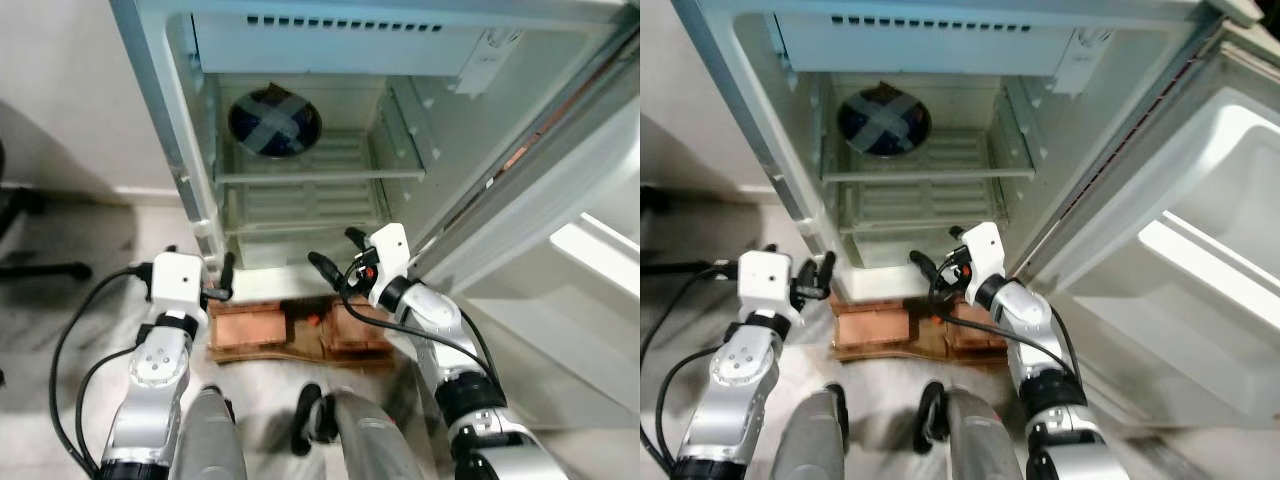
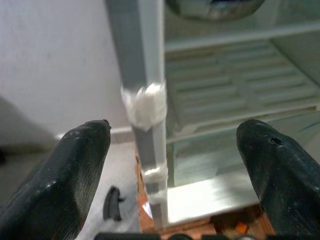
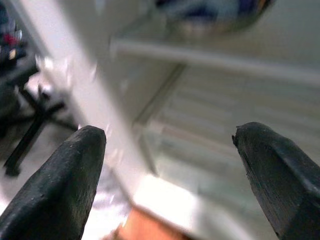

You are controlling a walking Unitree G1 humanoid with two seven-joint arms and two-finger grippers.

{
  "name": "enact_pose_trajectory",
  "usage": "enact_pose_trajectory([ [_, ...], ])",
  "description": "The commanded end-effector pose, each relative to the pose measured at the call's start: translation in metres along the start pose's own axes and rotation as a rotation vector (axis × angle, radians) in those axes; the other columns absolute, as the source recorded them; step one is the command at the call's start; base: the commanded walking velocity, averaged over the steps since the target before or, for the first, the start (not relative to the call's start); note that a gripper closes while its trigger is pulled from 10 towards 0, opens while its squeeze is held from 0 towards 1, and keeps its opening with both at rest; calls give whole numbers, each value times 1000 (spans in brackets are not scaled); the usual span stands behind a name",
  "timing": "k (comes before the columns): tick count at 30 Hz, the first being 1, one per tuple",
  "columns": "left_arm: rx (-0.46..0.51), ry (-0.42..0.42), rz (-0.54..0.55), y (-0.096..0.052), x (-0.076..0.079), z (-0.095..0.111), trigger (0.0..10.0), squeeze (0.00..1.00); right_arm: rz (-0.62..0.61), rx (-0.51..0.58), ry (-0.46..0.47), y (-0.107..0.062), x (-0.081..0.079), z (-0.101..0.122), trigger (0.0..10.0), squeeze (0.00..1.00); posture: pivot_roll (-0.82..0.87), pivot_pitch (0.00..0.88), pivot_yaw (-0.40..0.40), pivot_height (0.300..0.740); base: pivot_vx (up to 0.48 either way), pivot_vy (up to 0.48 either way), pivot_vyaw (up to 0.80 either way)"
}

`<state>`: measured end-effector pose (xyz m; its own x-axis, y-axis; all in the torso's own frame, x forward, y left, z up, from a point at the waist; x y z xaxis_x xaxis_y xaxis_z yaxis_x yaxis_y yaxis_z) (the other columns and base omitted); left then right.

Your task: Restocking fridge

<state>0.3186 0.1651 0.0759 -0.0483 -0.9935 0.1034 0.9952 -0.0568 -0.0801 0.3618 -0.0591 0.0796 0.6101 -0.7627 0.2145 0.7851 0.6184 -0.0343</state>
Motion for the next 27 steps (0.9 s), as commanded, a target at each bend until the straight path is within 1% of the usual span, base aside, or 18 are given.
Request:
enact_pose_trajectory([
  [1,-34,14,-16,-3,0,-11,10000,0,-101,33,-17,-8,17,6,10000,0,189,0,-101,740,0,0,0],
  [2,-35,19,-26,-2,0,-12,10000,0,-148,35,-14,-11,23,5,10000,0,190,0,-96,740,0,0,0],
  [3,-36,22,-35,-1,-1,-13,10000,0,-228,32,-7,-21,33,4,10000,0,192,0,-85,740,0,0,0],
  [4,-36,22,-35,-1,-1,-13,10000,0,-228,32,-7,-21,33,4,10000,0,192,0,-85,740,0,0,0],
  [6,-35,32,-33,2,-7,-15,10000,0,-352,1,8,-40,48,-3,10000,0,191,0,-74,740,0,0,0],
  [8,-35,31,-32,2,-8,-15,10000,0,-372,-6,13,-43,51,-5,10000,0,191,0,-74,740,0,0,0],
  [9,-33,34,-24,2,-10,-16,10000,0,-397,-20,9,-49,54,-9,10000,0,181,0,-69,740,0,0,0],
  [11,-35,33,-20,2,-11,-17,10000,0,-405,-30,18,-53,54,-13,10000,0,170,0,-64,740,0,0,0],
  [12,-38,36,-20,3,-10,-19,10000,0,-401,-45,-1,-58,54,-18,10000,0,162,0,-60,740,0,0,0],
  [14,-38,40,-29,5,-8,-20,10000,0,-405,-54,-11,-61,54,-21,10000,0,159,0,-59,740,0,0,0],
  [16,-37,41,-31,7,-6,-20,10000,0,-419,-70,0,-62,55,-25,10000,0,155,0,-59,740,0,0,0],
  [18,-36,42,-30,8,-6,-22,10000,0,-424,-94,14,-64,53,-29,10000,0,143,0,-56,740,-154,0,0],
  [19,-40,41,-32,7,-5,-24,10000,0,-424,-101,22,-63,50,-30,10000,0,140,0,-52,740,-304,0,-731],
  [23,-47,36,-31,5,-6,-27,10000,0,-425,-104,27,-65,47,-31,10000,0,136,0,-47,740,-302,0,-663],
  [25,-65,26,-21,1,-8,-32,10000,0,-437,-117,35,-71,45,-35,10000,0,129,0,-48,740,-302,0,-484],
  [26,-65,26,-21,1,-8,-32,10000,0,-437,-117,35,-71,45,-35,10000,0,129,0,-48,740,-300,0,-413],
  [27,-73,26,-21,-2,-8,-36,10000,0,-452,-127,41,-76,45,-38,10000,0,128,0,-52,740,-300,0,0],
])
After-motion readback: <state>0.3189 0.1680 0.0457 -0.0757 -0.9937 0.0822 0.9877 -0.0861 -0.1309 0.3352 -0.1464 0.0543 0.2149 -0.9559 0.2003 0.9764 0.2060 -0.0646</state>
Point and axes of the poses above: a point about 5 cm out from each wrist's last joint towards the gripper, its own y axis pointing out of the wrist towards the gripper, its own z axis along the axis of the wrist's last joint, x = y × z, the point moved 6 cm from there along y, pointing out of the wrist towards the gripper, and after that the axes turned 15 degrees about -y, right-handed, at the moved point
